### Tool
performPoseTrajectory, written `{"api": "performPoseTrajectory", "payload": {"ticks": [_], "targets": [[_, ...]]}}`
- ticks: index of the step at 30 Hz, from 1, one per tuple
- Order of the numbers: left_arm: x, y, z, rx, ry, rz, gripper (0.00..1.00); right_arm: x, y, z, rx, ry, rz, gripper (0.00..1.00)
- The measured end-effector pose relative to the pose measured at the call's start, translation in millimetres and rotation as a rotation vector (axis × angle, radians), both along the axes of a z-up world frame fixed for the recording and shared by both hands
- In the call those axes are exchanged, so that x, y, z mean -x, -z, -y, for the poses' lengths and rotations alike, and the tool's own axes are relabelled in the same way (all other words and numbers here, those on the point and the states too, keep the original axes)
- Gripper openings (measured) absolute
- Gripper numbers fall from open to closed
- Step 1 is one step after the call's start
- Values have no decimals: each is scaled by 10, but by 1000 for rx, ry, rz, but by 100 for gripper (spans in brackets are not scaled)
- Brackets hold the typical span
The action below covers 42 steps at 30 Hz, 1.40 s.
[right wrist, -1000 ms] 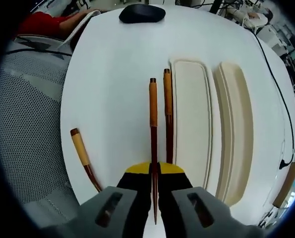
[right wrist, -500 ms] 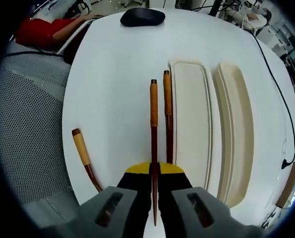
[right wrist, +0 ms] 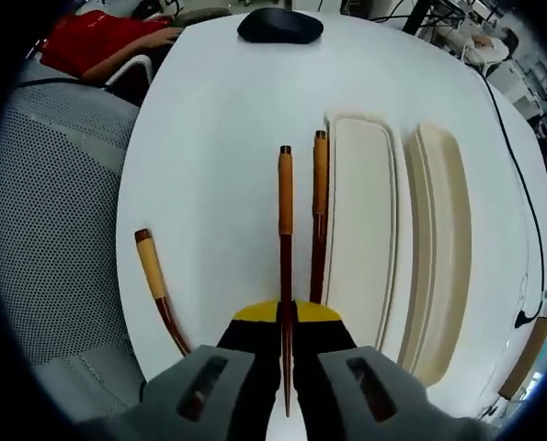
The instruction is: Arrange the utensils inside the cutlery case until each visible utensil rests in its matching compartment.
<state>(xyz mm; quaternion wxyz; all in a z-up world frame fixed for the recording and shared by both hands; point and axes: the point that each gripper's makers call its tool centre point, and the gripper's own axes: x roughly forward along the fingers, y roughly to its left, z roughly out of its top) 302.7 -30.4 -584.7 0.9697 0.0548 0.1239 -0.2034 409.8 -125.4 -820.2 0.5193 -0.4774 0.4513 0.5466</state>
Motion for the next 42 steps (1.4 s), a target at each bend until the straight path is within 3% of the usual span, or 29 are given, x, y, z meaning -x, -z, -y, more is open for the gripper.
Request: {"api": "performPoseTrajectory", "payload": {"ticks": [20,24,42], "targets": [[4,33,39,-14,12,-20,49,-35,-43,62,-3,-15,3,0],[2,24,42,-13,11,-18,49,-23,-77,44,-28,25,-26,0],[-13,-4,30,2,7,-4,49,-208,-245,28,-37,27,36,0]]}}
